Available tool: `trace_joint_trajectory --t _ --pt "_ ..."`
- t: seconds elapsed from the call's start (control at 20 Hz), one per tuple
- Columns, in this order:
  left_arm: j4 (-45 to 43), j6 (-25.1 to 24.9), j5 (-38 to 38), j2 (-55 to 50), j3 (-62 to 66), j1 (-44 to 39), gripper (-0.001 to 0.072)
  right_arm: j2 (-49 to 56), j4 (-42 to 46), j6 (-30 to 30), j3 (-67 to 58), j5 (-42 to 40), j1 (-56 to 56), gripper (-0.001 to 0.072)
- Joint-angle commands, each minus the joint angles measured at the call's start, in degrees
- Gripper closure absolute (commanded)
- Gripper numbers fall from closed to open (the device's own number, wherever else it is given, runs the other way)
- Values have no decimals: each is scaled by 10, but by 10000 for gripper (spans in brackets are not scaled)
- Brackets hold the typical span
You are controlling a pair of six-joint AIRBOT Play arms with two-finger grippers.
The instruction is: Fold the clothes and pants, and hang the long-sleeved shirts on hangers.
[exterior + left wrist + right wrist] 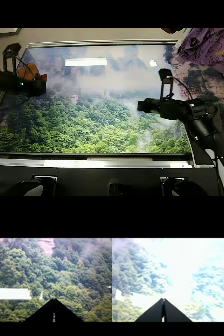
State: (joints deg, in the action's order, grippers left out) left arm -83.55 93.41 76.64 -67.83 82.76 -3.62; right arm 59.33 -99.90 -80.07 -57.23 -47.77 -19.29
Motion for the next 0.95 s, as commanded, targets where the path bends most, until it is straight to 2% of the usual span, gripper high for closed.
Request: trace_joint_trajectory --t 0.0,0.2,0.9 --pt "-8 4 -51 76 -105 -4 691 4 1 3 0 6 -42 681" --pt "-10 9 -25 83 -104 -4 687 4 30 2 -1 12 -41 680" --pt "-9 9 -27 83 -104 -4 688 4 31 2 -1 12 -41 680"
